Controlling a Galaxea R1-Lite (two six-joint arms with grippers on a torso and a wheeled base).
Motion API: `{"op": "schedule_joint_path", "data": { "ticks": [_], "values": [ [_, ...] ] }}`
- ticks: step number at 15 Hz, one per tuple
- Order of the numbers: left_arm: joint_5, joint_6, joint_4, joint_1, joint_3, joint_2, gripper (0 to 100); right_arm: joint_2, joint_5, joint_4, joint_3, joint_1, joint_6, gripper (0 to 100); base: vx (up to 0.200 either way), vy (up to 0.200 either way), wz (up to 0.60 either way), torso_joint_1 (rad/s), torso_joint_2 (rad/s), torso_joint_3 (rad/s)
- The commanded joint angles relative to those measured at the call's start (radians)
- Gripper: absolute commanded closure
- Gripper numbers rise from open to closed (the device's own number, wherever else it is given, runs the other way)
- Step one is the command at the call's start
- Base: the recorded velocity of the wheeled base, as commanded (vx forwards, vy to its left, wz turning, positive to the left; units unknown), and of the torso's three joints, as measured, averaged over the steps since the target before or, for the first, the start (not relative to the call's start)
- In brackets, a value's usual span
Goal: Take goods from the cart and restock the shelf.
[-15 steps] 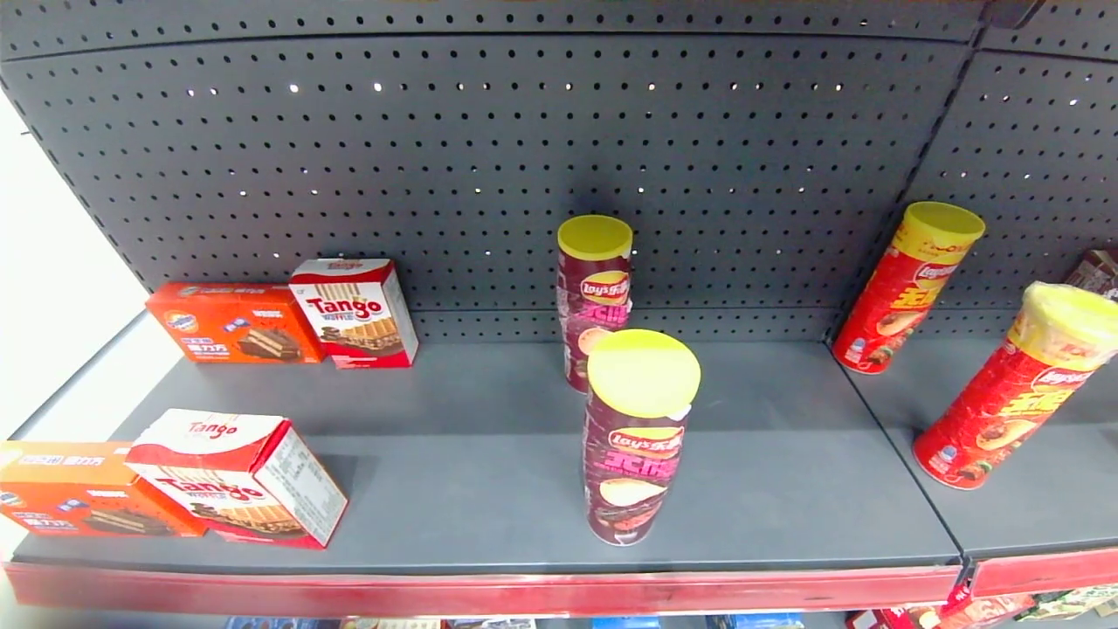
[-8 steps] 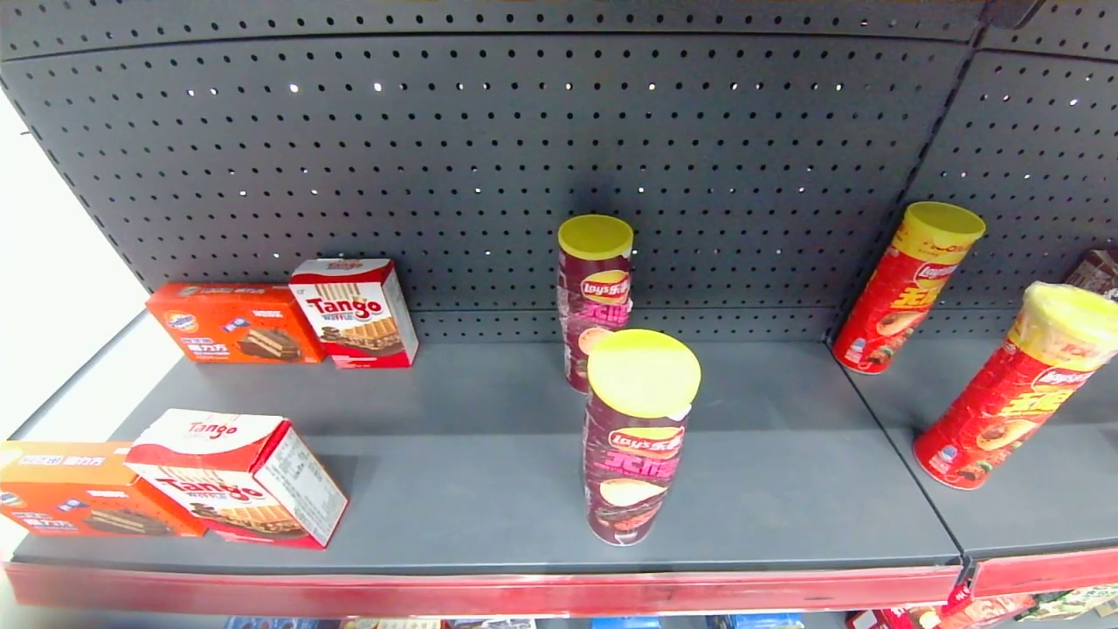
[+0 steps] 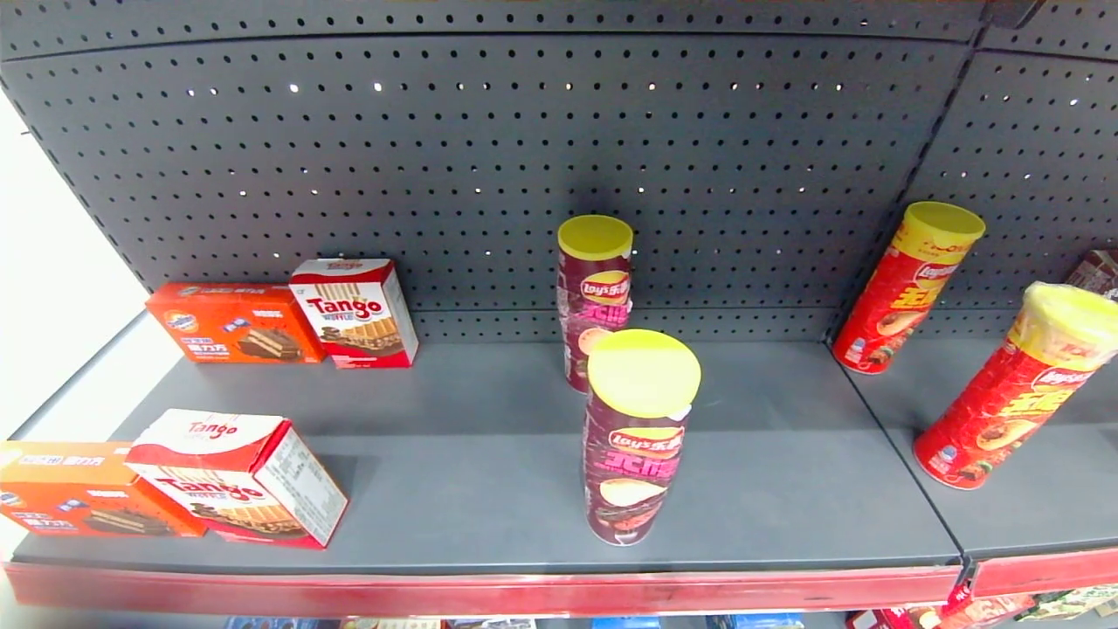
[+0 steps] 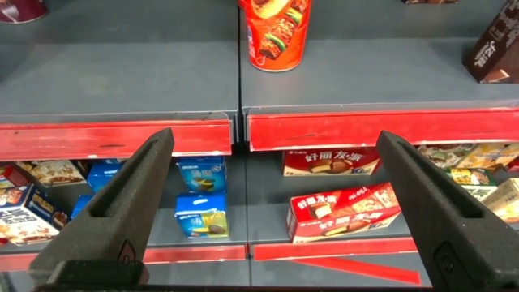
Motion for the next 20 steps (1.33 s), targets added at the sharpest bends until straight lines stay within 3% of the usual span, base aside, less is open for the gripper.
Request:
{"op": "schedule_joint_path", "data": {
  "ticks": [1, 5, 6, 7, 9, 10, 12, 13, 14, 20],
  "values": [
    [-0.001, 0.001, -0.002, -0.001, 0.000, 0.004, 0, 0.001, 0.006, 0.000, 0.000, 0.000, -0.002, 0, 0.000, 0.000, 0.00, 0.000, 0.00, 0.000],
    [0.001, -0.002, 0.000, -0.001, 0.000, 0.004, 0, 0.031, 0.092, -0.006, -0.009, 0.014, -0.025, 0, 0.000, 0.000, 0.00, 0.000, 0.00, 0.000],
    [0.001, -0.002, 0.000, -0.001, 0.000, 0.004, 0, 0.080, 0.095, -0.012, -0.084, 0.018, -0.002, 0, 0.000, 0.000, 0.00, 0.000, 0.00, 0.000],
    [-0.003, -0.002, 0.000, -0.001, 0.000, 0.004, 0, 0.393, 0.106, 0.000, -0.313, 0.025, 0.086, 0, 0.000, 0.000, 0.00, 0.000, 0.00, 0.000],
    [-0.003, -0.002, 0.000, -0.001, 0.000, 0.004, 0, 0.452, 0.139, -0.003, -0.357, 0.043, 0.072, 0, 0.000, 0.000, 0.00, 0.000, 0.00, 0.000],
    [-0.003, -0.004, 0.000, -0.001, 0.000, 0.004, 0, 0.607, 0.248, -0.007, -0.417, 0.127, -0.043, 0, 0.000, 0.000, 0.00, 0.000, 0.00, 0.000],
    [-0.003, -0.004, 0.000, -0.001, 0.000, 0.004, 0, 0.739, 0.250, -0.021, -0.448, 0.264, -0.071, 0, 0.000, 0.000, 0.00, 0.000, 0.00, 0.000],
    [-0.003, -0.004, 0.000, -0.001, 0.000, 0.004, 0, 0.840, 0.218, -0.029, -0.459, 0.403, -0.071, 0, 0.000, 0.000, 0.00, 0.000, 0.00, 0.000],
    [-0.001, -0.004, 0.000, -0.001, 0.000, 0.004, 0, 0.906, 0.188, -0.046, -0.465, 0.476, -0.071, 0, 0.000, 0.000, 0.00, 0.000, 0.00, 0.000],
    [-0.001, -0.005, 0.000, -0.001, 0.000, 0.004, 0, 1.224, 0.116, -0.084, -0.604, 0.604, -0.071, 0, 0.000, 0.000, 0.00, 0.000, 0.00, 0.000]
  ]
}}
